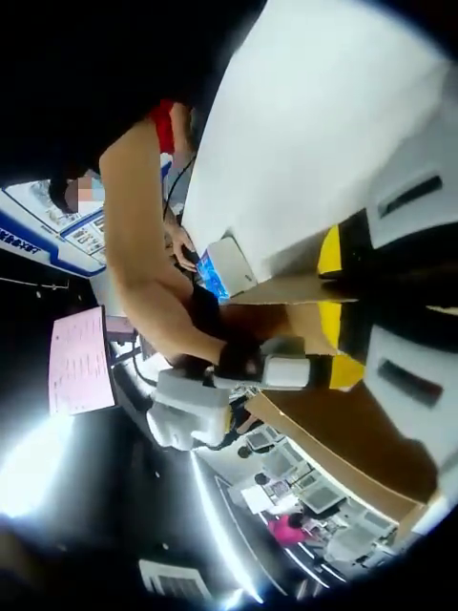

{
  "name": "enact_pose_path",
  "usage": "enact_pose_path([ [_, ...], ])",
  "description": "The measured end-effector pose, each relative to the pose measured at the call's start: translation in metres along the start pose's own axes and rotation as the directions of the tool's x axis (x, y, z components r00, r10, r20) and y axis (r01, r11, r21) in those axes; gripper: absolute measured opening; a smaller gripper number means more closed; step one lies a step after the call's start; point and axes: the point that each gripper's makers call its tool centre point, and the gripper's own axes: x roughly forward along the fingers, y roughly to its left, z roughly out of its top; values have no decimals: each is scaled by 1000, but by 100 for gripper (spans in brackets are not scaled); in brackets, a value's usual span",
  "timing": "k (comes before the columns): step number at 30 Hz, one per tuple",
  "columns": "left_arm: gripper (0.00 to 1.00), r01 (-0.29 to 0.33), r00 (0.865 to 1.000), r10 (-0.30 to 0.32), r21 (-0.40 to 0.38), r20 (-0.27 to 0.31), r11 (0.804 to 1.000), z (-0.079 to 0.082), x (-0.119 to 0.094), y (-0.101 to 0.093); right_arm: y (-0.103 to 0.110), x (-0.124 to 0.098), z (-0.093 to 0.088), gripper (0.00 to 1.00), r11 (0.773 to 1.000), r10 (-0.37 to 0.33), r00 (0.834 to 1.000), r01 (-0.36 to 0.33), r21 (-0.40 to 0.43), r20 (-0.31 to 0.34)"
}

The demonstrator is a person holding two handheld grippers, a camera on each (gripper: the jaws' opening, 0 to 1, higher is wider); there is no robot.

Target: Operate the shoe box by opening the lid, removing the specified soft item, and placing it in the target area until the item is outside and the box remains undamaged.

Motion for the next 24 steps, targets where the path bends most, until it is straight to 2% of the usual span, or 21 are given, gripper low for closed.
enact_pose_path([
  [3, 6, 0, 1000, 0, 0, 0, 1000, 0, 0, 0, 5, 4, 1, 43, 1000, 6, 1000, -6, -12, -3],
  [7, 6, 0, 1000, 0, 0, 0, 1000, 0, 0, 0, 5, 5, -1, 41, 998, -22, 1000, 20, -62, -21],
  [9, 6, 0, 1000, 0, 0, 1, 1000, 0, 0, 0, 5, 4, -4, 38, 993, -35, 999, 31, -117, -35],
  [16, 6, 0, 1000, 0, 0, 0, 1000, 0, 0, 0, -6, -4, -9, 31, 987, -58, 996, 48, -153, -64],
  [18, 6, 0, 1000, 0, -1, 0, 1000, 0, 0, 0, -11, -8, -12, 29, 978, -74, 994, 57, -201, -78],
  [24, 6, 0, 1000, 0, -1, 1, 1000, 0, 0, 0, -21, -13, -18, 24, 979, -79, 993, 61, -195, -85],
])
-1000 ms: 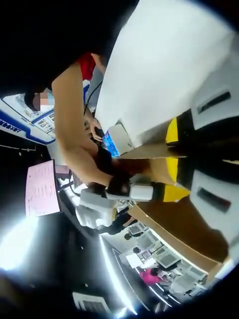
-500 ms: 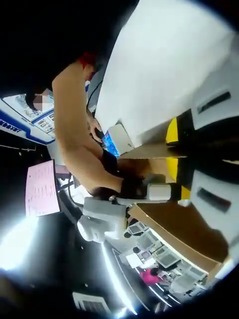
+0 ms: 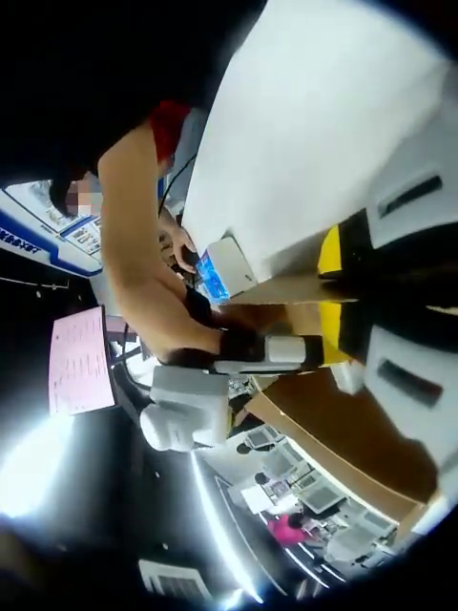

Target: Operate the shoe box by opening the lid, removing the specified soft item, and placing it in the target area until the item is outside and the box remains undamaged.

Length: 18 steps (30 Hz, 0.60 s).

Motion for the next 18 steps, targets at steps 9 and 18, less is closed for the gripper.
enact_pose_path([
  [9, 6, 0, 1000, 0, 1, 0, 1000, 0, 0, 0, -18, -8, -11, 22, 999, -43, 999, 43, -2, -15],
  [18, 6, 0, 1000, 0, 0, 0, 1000, 0, 0, -1, -17, -5, -7, 33, 999, -39, 999, 39, 1, 19],
])
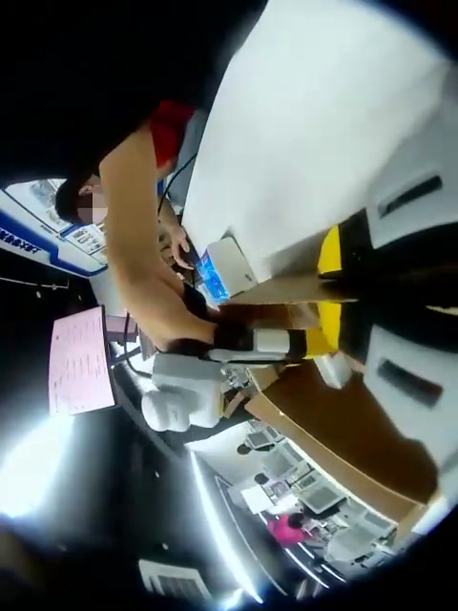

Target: Operate the shoe box by opening the lid, removing the specified soft item, and placing it in the target area until the item is outside and the box remains undamaged.

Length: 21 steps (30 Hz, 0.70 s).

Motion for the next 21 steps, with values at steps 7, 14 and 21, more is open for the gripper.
enact_pose_path([
  [7, 6, 0, 1000, 0, 0, 0, 1000, 0, 0, 0, 2, 9, -4, 37, 999, 6, 1000, -7, 39, 22],
  [14, 6, -1, 1000, 1, 1, 1, 1000, 0, 0, 0, -2, 11, -6, 28, 1000, -20, 1000, 20, 10, 16],
  [21, 6, -2, 1000, 2, 1, 1, 1000, 0, 0, 0, -4, 10, -6, 27, 1000, -31, 999, 31, -1, 29],
])
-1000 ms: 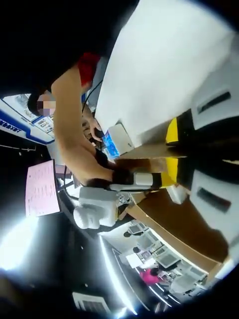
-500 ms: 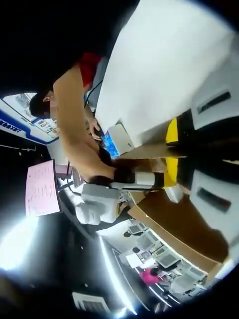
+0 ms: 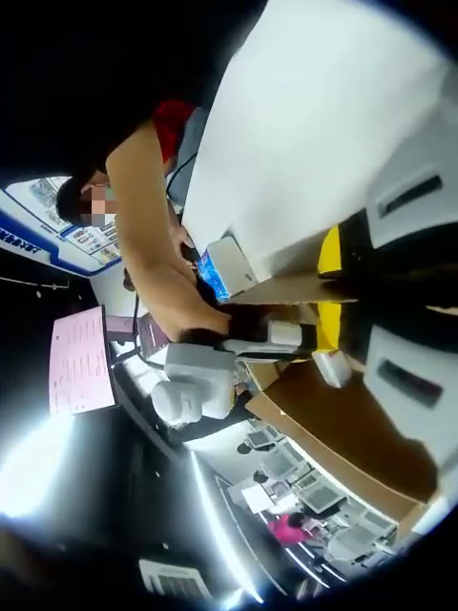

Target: Operate the shoe box by opening the lid, removing the specified soft item, and placing it in the target area until the item is outside and the box remains undamaged.

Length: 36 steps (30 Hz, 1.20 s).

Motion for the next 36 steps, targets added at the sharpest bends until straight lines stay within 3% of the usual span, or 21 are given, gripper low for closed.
enact_pose_path([
  [12, 6, 2, 1000, -2, 1, 0, 1000, 0, 0, 0, 3, 0, 4, 22, 995, 6, 999, -3, -102, 31],
  [21, 6, 5, 1000, -5, -1, 1, 1000, 0, -1, 0, 6, -2, 4, 21, 997, 4, 1000, -3, -81, 16],
  [36, 6, 4, 1000, -4, 0, 2, 1000, 1, 0, 0, 10, -38, 38, 21, 999, 11, 987, -2, -51, 158],
])
